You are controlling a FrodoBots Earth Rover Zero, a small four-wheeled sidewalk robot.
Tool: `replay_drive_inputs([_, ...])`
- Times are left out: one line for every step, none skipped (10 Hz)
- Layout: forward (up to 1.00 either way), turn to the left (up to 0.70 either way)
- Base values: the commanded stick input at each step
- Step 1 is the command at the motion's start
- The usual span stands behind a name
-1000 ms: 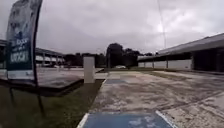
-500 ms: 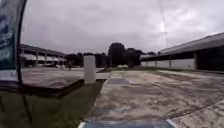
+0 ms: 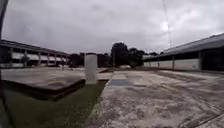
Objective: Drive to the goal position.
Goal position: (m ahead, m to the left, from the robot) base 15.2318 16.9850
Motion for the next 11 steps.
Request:
replay_drive_inputs([0.5, -0.49])
replay_drive_inputs([0.5, -0.1])
replay_drive_inputs([0.5, 0.0])
replay_drive_inputs([0.5, 0.0])
replay_drive_inputs([0.5, 0.0])
replay_drive_inputs([0.5, 0.0])
replay_drive_inputs([0.5, 0.0])
replay_drive_inputs([0.5, 0.0])
replay_drive_inputs([0.5, 0.0])
replay_drive_inputs([0.5, 0.0])
replay_drive_inputs([0.5, 0.0])
